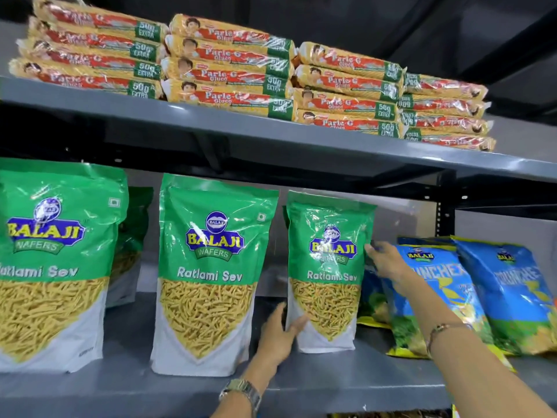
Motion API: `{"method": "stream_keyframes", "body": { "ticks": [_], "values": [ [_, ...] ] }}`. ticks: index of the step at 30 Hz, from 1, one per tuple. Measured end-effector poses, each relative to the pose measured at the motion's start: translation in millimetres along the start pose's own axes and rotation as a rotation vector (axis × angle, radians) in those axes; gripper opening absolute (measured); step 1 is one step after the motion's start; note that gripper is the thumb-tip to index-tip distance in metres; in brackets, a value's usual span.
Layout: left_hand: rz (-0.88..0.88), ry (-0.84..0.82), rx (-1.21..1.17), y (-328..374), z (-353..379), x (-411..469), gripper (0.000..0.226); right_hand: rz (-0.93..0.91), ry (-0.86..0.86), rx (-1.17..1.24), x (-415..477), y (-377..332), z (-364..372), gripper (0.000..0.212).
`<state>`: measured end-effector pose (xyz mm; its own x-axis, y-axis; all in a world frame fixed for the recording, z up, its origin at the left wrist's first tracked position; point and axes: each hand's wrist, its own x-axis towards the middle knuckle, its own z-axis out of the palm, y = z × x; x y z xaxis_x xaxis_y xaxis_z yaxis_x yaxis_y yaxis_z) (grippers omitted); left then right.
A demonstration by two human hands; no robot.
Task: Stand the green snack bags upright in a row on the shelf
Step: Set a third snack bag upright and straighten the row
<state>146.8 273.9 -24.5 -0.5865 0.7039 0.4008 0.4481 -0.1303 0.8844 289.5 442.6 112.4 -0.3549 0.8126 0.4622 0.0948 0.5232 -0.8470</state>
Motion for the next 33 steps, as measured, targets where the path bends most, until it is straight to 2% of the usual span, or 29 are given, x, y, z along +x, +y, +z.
{"method": "stream_keyframes", "body": {
  "ticks": [2,4,9,11,13,16,18,20,26,33],
  "values": [
    [0.006,-0.002,0.001,-2,1,1,0.067,0.002,0.004,0.085,2,12,11,0.02],
    [0.016,0.001,0.01,-6,1,3,0.065,-0.022,0.075,0.087,3,17,14,0.022],
    [0.013,0.012,0.094,-6,3,5,0.069,-0.189,0.268,-0.082,-4,25,15,0.024],
    [0.005,-0.001,0.077,-5,2,3,0.069,-0.191,0.322,0.005,-13,27,23,0.026],
    [-0.008,-0.012,0.025,-6,1,0,0.068,-0.107,0.258,0.218,-29,31,33,0.04],
    [-0.016,-0.001,-0.013,-3,-1,-1,0.066,-0.033,0.041,0.423,-61,46,47,0.064],
    [-0.016,0.005,-0.012,-1,-2,-3,0.066,-0.038,-0.138,0.395,-85,61,53,0.079],
    [-0.009,0.007,0.012,1,-3,-5,0.062,-0.026,-0.238,0.306,-98,71,54,0.086],
    [0.013,0.01,0.07,4,-9,-16,0.063,0.049,-0.25,0.167,-111,72,36,0.097],
    [0.053,-0.051,0.084,7,-16,-36,0.068,0.035,-0.24,0.088,-136,66,19,0.111]
  ]
}}
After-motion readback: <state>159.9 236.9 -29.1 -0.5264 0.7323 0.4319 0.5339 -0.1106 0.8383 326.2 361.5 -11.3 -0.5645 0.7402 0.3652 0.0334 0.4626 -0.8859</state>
